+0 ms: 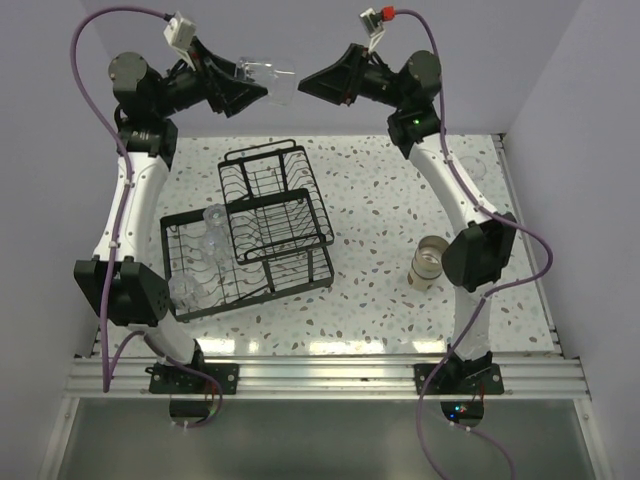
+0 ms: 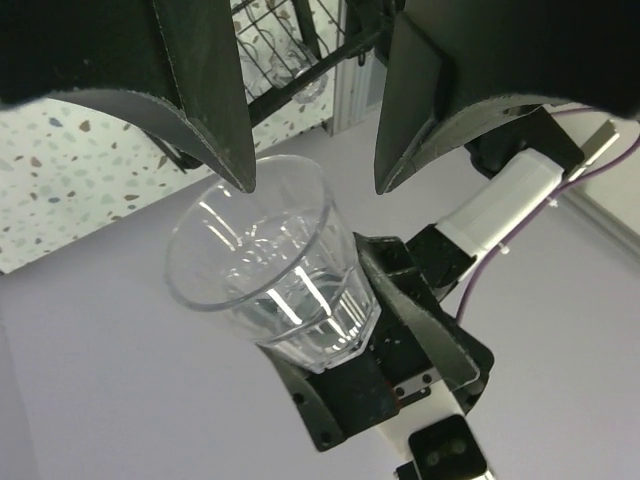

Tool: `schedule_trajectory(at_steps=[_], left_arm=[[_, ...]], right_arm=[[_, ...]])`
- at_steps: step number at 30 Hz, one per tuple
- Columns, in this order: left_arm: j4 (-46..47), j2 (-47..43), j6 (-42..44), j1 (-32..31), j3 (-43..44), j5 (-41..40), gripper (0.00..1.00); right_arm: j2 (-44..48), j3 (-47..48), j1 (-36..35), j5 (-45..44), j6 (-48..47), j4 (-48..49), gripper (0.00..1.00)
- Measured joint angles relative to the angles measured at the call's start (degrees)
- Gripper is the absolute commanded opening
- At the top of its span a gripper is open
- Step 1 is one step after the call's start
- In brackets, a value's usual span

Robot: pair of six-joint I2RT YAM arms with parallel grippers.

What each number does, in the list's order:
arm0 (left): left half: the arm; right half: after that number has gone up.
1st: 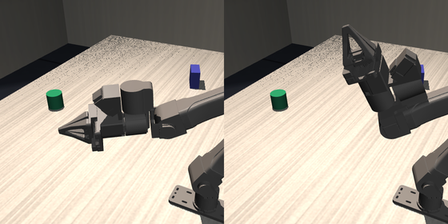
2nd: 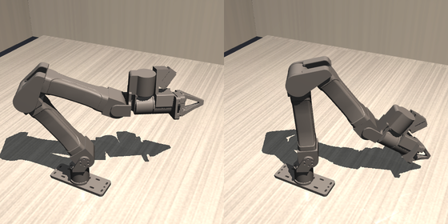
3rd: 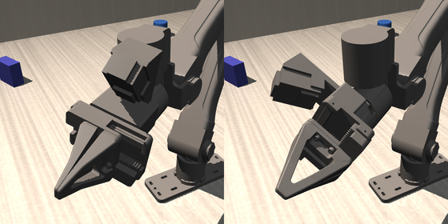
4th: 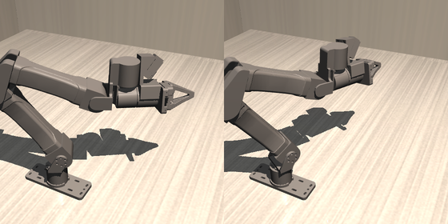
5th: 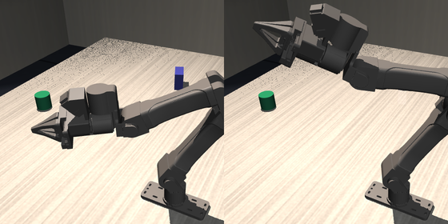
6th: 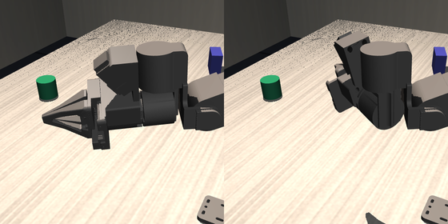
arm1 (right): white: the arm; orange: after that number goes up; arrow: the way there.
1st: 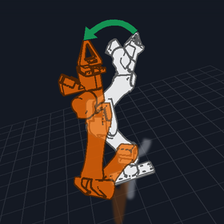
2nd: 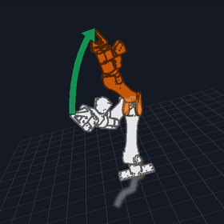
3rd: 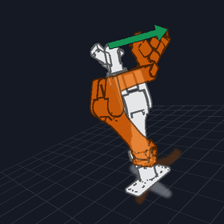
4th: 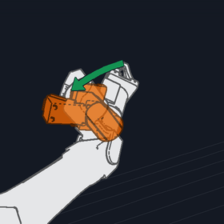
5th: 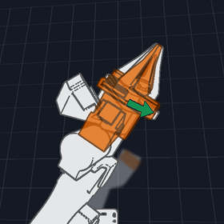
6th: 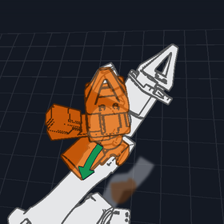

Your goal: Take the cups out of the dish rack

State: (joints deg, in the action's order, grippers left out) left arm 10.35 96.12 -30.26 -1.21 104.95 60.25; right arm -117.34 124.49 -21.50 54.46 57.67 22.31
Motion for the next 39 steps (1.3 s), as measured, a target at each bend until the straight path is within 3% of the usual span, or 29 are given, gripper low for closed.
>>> schedule_trajectory(at_steps=[6,10,15,18,21,22,24,25,29,33,39], left_arm=[[0.8,0.3,-0.2,-0.1,0.4,0.0,0.0],[1.1,0.3,-0.5,-0.4,0.4,0.0,0.0],[2.5,0.9,-0.9,-1.4,0.9,0.0,0.0],[2.5,1.9,-2.3,-1.5,1.4,0.9,0.0],[2.6,2.4,-3.5,-1.6,1.4,1.5,0.02],[2.7,2.4,-3.7,-1.6,1.4,1.5,0.29],[2.5,2.5,-3.7,-1.6,1.4,1.6,0.66],[2.4,2.6,-3.6,-1.6,1.4,1.6,1.0],[-0.4,3.3,-0.9,-2.2,1.5,-0.2,1.0],[-9.2,4.1,5.9,-2.6,3.0,-4.9,1.0],[-22.4,3.8,17.7,-2.4,7.3,-15.6,1.0]], right_arm=[[-0.1,1.0,-2.8,-0.1,1.1,-0.3,0.5],[-1.0,3.0,-2.9,-0.9,3.7,1.7,0.37],[-2.9,3.8,-3.4,-1.4,6.4,3.8,0.07],[-3.3,3.8,-3.5,-1.2,7.3,4.8,0.0],[-3.3,3.8,-3.2,-0.6,7.3,4.4,0.0],[-3.3,3.8,-3.2,-0.6,7.2,4.1,0.0],[-3.3,4.0,-3.2,-0.7,6.4,2.8,0.0],[-3.3,4.2,-3.1,-0.8,5.9,2.0,0.0],[-2.8,4.4,-2.4,-1.7,2.3,-4.1,0.0],[-2.1,4.4,0.6,-3.4,-4.0,-14.6,0.0],[-1.9,6.5,11.4,-18.4,-21.6,-40.6,0.0]])
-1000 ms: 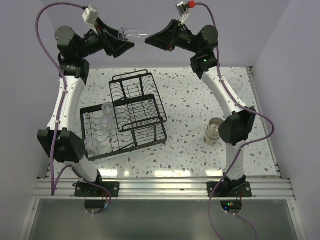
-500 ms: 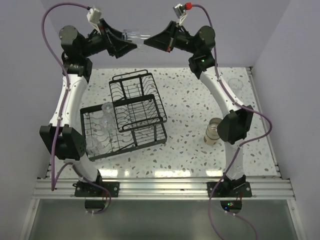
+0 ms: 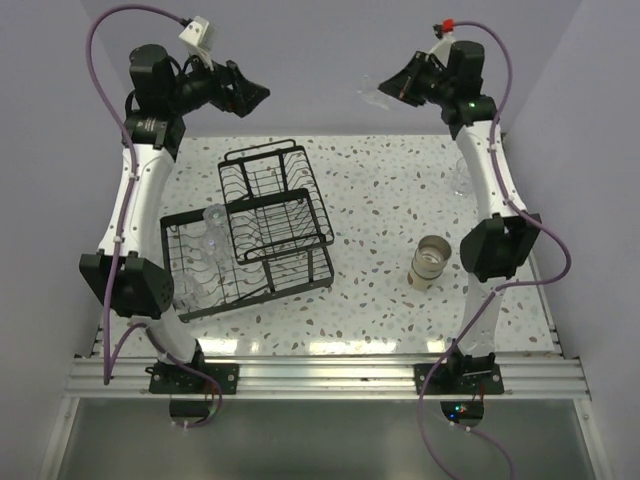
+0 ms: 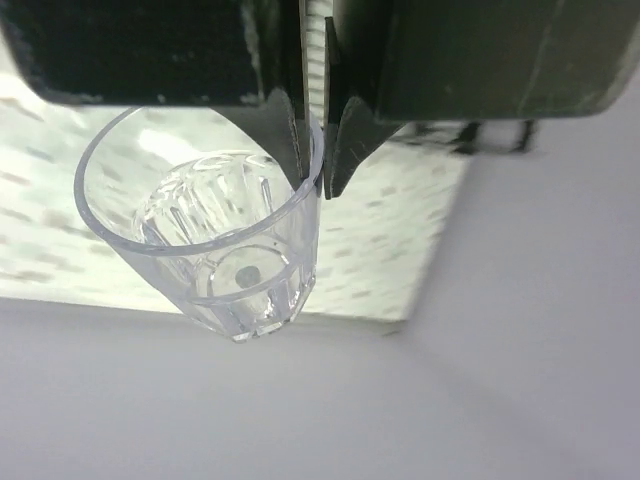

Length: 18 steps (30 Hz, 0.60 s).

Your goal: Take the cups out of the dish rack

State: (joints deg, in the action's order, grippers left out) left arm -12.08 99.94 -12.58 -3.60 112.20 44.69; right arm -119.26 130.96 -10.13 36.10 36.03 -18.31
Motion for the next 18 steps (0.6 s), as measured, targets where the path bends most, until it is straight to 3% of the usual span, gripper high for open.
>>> schedule_trajectory(at_steps=[8,18], left_arm=[[-12.4,-2.2,12.6,0.2,-0.5,-16.0,1.0],[-16.9,-3.4,19.1,0.3,-1.9,-21.6,1.0]], right_arm=[[-1.8,2.9,9.6,-32.4,-21.3,-27.0,0.0],[-10.9,6.4,9.7,-52.4,-33.2,-36.2,0.0]])
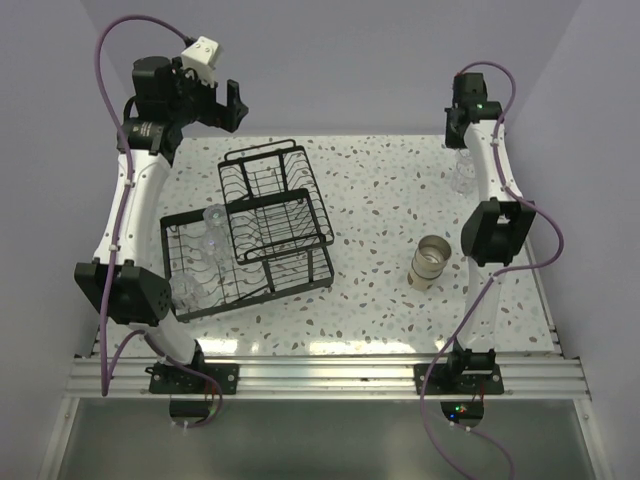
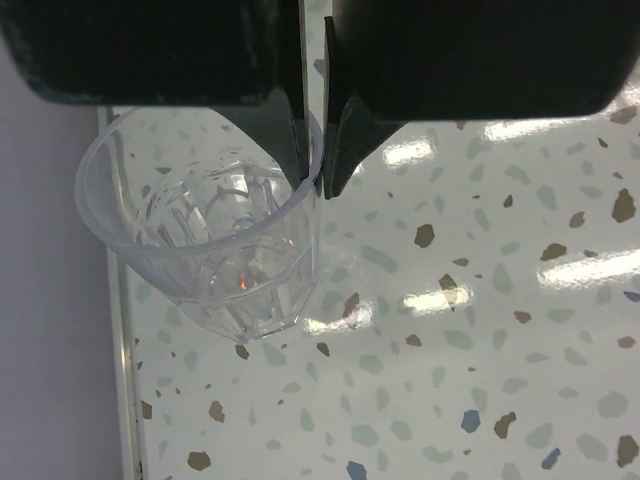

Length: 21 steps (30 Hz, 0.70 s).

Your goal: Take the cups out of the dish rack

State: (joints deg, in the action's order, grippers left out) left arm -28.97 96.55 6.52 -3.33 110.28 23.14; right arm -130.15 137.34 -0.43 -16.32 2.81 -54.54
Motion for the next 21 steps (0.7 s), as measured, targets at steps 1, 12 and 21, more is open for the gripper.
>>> schedule_trajectory(at_steps=[1,12,21], left_arm=[[0.0,0.0,0.2,0.0,-0.1,-0.2,1.0],[-0.7,0.0,1.5,0.0,-0.3,-1.1,1.0],[-0.7,0.0,1.7,0.0,-0.4,-1.2,1.0]], right_arm=[[-0.1,-0.1,0.1,-0.7,-0.7,-0.3,0.0],[-1.5,-0.2,3.5,1.5,-3.3,-1.6,0.0],[-5.0,0.2,5.0,5.3,-1.2,-6.0,0.0]])
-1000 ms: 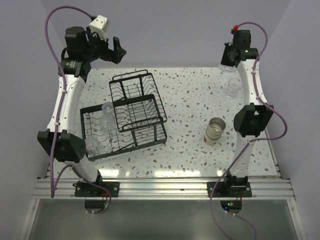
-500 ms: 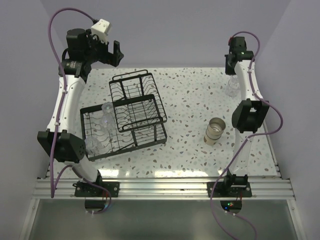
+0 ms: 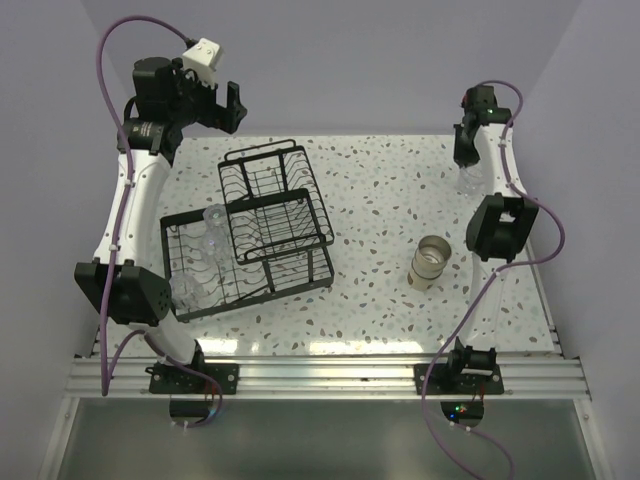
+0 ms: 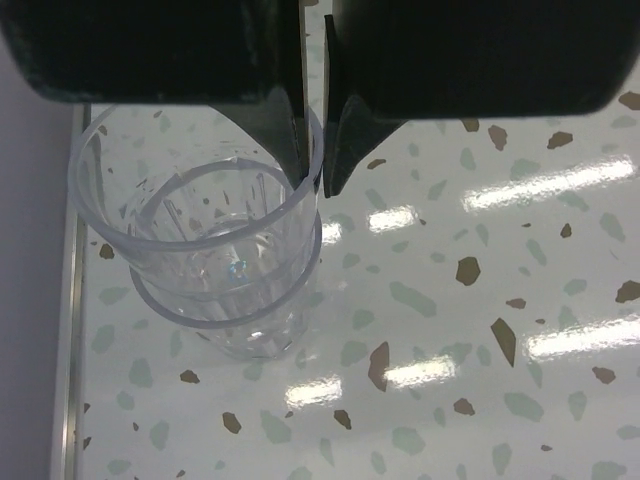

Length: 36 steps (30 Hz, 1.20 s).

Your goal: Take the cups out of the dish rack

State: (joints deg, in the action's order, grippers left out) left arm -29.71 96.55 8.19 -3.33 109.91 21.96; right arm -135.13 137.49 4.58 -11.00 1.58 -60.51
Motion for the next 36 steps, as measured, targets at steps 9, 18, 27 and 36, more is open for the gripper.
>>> schedule_trajectory(at_steps=[9,18,27,36], left_arm=[[0.0,0.0,0.1,0.0,0.0,-0.2,1.0],[-0.2,-0.1,0.8,0.0,-1.3,-1.2,1.0],[-1.5,-2.0,1.9,3.3,-7.0,-2.9,1.0],[-3.0,-9.5,3.2,13.9,-20.0,-3.5,1.0]], right_arm=[[-0.9,1.2,0.0,0.7,1.3,-0.8,0.57],[-1.8,1.5,0.1,0.3,1.3,-1.2,0.78],[-0.6,1.5,0.1,0.6,1.3,-0.7,0.96],[6.6,1.5,-0.3,0.4,0.9,2.1,0.98]])
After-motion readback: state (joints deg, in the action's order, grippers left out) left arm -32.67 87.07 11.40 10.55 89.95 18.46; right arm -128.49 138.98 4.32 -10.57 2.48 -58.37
